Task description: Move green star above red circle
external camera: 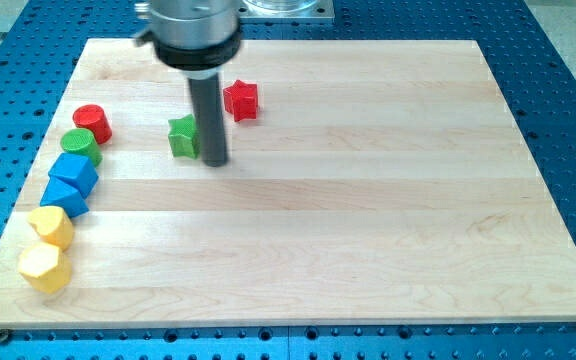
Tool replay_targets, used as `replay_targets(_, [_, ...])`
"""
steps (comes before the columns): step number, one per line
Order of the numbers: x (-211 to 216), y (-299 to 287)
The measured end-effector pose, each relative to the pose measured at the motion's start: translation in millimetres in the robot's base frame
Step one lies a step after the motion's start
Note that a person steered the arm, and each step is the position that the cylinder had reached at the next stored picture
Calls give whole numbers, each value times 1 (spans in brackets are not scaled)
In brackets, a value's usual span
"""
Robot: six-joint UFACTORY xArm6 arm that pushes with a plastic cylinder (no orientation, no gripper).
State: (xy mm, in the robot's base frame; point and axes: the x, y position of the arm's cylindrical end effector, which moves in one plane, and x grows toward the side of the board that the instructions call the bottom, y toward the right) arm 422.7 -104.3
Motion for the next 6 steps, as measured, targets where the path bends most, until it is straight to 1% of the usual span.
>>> replay_targets(1, [-26,-37])
replay_targets(2, [-59,-56])
replay_targets(3, [-84,-56])
replay_targets(4, [-91,-36])
replay_targets(6, [-94,-69])
